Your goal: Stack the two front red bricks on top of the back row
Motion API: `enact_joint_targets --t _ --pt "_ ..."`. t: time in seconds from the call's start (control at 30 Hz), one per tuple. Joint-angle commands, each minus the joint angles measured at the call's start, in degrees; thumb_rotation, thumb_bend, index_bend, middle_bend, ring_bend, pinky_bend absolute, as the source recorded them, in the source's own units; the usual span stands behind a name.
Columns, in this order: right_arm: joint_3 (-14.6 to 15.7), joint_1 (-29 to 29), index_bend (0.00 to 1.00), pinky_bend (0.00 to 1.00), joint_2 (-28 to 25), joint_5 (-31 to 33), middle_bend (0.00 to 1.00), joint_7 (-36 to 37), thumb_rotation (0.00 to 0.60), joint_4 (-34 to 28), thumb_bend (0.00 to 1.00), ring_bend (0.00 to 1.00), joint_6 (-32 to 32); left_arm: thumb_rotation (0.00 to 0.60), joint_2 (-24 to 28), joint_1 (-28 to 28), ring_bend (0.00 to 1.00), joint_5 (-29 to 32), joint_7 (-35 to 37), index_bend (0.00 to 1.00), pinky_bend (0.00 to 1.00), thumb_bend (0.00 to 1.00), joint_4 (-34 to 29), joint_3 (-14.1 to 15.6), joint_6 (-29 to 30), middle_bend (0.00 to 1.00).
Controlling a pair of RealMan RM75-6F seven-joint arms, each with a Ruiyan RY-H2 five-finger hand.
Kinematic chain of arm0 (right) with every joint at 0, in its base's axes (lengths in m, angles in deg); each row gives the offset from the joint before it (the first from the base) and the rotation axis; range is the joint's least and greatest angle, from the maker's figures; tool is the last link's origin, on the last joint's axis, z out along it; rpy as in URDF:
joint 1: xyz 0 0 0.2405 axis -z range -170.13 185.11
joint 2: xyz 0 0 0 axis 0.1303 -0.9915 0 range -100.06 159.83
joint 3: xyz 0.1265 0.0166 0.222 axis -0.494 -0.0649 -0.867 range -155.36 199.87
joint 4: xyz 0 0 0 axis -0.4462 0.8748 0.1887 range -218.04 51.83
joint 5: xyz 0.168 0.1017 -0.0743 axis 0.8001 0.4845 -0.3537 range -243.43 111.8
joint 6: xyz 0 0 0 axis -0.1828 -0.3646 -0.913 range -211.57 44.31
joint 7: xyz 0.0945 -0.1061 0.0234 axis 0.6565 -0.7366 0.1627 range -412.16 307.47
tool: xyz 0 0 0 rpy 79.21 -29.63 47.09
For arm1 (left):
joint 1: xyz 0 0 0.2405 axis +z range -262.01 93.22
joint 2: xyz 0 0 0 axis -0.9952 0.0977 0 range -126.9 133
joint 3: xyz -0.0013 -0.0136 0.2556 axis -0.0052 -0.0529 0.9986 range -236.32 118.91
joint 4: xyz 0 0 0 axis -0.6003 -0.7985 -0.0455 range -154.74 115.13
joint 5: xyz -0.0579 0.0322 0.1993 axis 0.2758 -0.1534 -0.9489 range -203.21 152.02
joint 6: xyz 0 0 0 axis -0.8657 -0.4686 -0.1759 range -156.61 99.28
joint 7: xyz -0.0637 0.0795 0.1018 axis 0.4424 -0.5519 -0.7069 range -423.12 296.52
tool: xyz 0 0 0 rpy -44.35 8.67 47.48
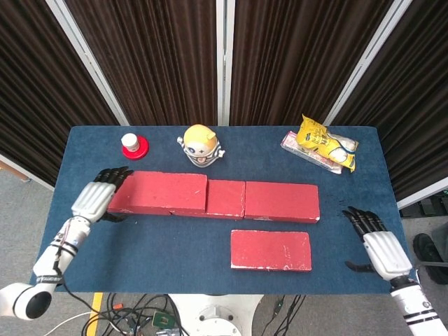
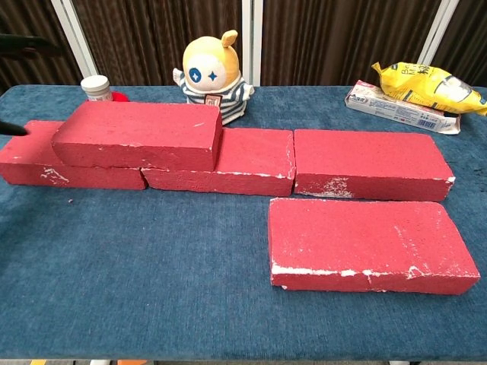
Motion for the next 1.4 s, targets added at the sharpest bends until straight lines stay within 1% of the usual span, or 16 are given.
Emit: enact_joint_targets --t 0.03,0.13,0.2,0.27,0.37,0.43,0.6,0.8,0.93,1.2,1.4 --pt "0.4 -5.8 0.0 0.0 -2.3 1.1 0.0 -5.9 0.6 -6.5 0.0 0.0 9.5 0.6 2.0 4.1 0.0 -3.2 1.1 0.0 0.0 0.11 -1.3 2.3 4.1 0.0" --pt "-0.1 -9.2 0.0 0.0 -1.0 4.1 0.0 -10.1 0.6 -8.6 0.0 0.0 15.2 0.6 1.5 7.9 0.0 -6.3 2.2 0.0 0.0 0.09 -0.8 3.6 8.9 0.0" --pt "-0.6 -11.4 0.0 0.0 0.8 7.3 0.0 -13.0 0.6 -8.9 0.0 0.0 18.8 0.6 -0.1 10.5 0.0 -9.2 2.9 0.0 0.0 0.09 0.9 4.3 13.0 0.0" --pt "-0.9 -13.3 0.0 0.0 2.8 10.2 0.0 -15.9 0.6 -8.6 0.0 0.0 21.3 0.6 -1.2 12.6 0.0 -10.9 2.9 0.0 0.0 0.09 2.3 5.0 15.8 0.0" --pt "-1.2 -15.7 0.0 0.0 6.8 14.8 0.0 -20.5 0.6 -7.7 0.0 0.0 23.8 0.6 -1.8 15.1 0.0 -11.1 2.0 0.0 0.0 0.09 3.0 5.9 17.6 0.0" --pt "-1.3 -16.8 0.0 0.0 8.9 17.0 0.0 -22.5 0.6 -7.2 0.0 0.0 24.3 0.6 -2.0 16.1 0.0 -11.0 1.7 0.0 0.0 0.09 3.3 6.0 18.0 0.0" --pt "-1.6 -18.8 0.0 0.0 14.9 21.6 0.0 -26.9 0.6 -5.5 0.0 0.0 23.2 0.6 -2.6 17.9 0.0 -11.6 2.7 0.0 0.0 0.09 4.8 5.7 18.8 0.0" --pt "-1.3 -20.1 0.0 0.0 19.6 25.9 0.0 -30.9 0.6 -4.2 0.0 0.0 20.7 0.6 -3.2 19.2 0.0 -12.8 4.9 0.0 0.0 0.07 6.4 5.4 18.7 0.0" --pt "-1.2 -20.8 0.0 0.0 21.2 28.4 0.0 -32.2 0.6 -3.6 0.0 0.0 19.4 0.6 -3.1 19.8 0.0 -13.5 5.6 0.0 0.0 0.06 7.1 5.1 18.5 0.0" --pt "-0.3 -22.2 0.0 0.0 23.3 33.2 0.0 -32.5 0.6 -2.3 0.0 0.0 19.0 0.6 -2.7 20.4 0.0 -14.4 6.4 0.0 0.0 0.06 7.5 4.5 17.4 0.0" --pt "0.0 -22.4 0.0 0.0 24.3 34.0 0.0 -30.7 0.6 -1.1 0.0 0.0 18.3 0.6 -4.0 21.2 0.0 -16.6 7.6 0.0 0.0 0.06 9.6 3.8 19.1 0.0"
